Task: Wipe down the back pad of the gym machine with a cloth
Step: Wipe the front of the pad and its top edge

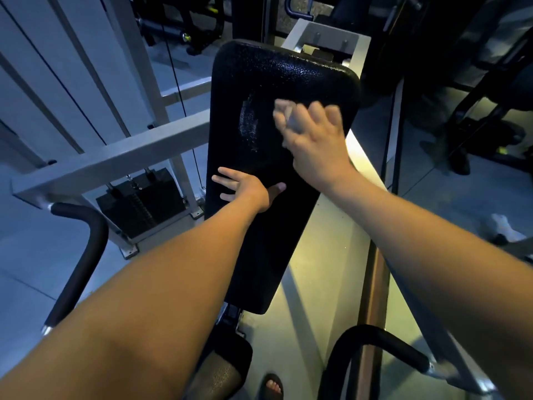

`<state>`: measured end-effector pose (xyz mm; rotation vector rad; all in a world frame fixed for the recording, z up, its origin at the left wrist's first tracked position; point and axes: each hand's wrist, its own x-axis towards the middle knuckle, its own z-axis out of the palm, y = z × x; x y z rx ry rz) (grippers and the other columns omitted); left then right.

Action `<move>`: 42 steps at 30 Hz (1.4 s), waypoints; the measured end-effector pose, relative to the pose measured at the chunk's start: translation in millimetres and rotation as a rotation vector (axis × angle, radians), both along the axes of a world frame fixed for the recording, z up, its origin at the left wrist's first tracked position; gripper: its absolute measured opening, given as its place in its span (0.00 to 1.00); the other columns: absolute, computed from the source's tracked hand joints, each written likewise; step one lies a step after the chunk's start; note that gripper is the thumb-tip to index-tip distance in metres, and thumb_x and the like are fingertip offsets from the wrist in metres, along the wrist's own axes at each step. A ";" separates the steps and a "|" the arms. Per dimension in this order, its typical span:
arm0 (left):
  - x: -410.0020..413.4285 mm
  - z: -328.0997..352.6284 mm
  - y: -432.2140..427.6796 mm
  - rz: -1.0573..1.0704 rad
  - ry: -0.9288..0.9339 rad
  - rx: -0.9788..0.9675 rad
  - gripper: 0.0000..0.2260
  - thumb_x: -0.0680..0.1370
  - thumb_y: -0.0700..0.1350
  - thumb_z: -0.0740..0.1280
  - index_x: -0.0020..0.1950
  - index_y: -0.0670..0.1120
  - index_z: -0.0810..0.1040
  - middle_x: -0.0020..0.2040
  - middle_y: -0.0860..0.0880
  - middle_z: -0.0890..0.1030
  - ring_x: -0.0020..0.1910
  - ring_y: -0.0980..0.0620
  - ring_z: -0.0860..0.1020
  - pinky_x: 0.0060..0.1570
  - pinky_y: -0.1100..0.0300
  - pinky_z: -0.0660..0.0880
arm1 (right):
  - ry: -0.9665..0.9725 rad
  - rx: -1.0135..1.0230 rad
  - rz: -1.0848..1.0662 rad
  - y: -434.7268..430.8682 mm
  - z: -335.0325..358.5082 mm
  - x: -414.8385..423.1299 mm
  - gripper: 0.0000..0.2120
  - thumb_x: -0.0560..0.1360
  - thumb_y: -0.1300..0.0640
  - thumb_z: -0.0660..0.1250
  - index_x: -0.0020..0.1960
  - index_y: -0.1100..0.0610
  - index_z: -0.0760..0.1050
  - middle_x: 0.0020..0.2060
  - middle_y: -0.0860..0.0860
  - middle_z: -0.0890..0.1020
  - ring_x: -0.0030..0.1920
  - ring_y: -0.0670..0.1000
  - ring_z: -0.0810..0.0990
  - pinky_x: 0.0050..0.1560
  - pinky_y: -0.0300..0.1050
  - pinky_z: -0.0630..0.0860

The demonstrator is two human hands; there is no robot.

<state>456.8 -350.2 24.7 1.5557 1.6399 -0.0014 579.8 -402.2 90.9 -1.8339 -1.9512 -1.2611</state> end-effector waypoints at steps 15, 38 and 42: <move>-2.0 -7.1 -1.0 0.055 -0.078 -0.007 0.66 0.70 0.67 0.74 0.75 0.41 0.22 0.78 0.37 0.28 0.80 0.35 0.40 0.77 0.39 0.49 | -0.059 -0.223 0.100 -12.8 -23.7 -5.6 0.19 0.79 0.57 0.58 0.67 0.57 0.78 0.54 0.54 0.79 0.53 0.58 0.70 0.51 0.55 0.64; -120.1 21.0 -3.7 -0.197 -0.650 0.121 0.16 0.81 0.53 0.67 0.68 0.52 0.79 0.58 0.54 0.82 0.59 0.55 0.80 0.64 0.51 0.77 | 1.012 -0.451 0.084 -56.0 -22.0 -71.9 0.20 0.86 0.55 0.59 0.78 0.51 0.69 0.52 0.53 0.72 0.51 0.51 0.73 0.52 0.43 0.70; -139.1 22.8 -12.4 -0.242 -0.868 -0.028 0.15 0.81 0.49 0.68 0.67 0.49 0.78 0.60 0.50 0.83 0.61 0.52 0.81 0.65 0.49 0.77 | 1.266 -0.482 0.028 -72.7 -28.8 -107.1 0.23 0.86 0.59 0.60 0.80 0.50 0.66 0.57 0.53 0.77 0.58 0.49 0.75 0.59 0.39 0.70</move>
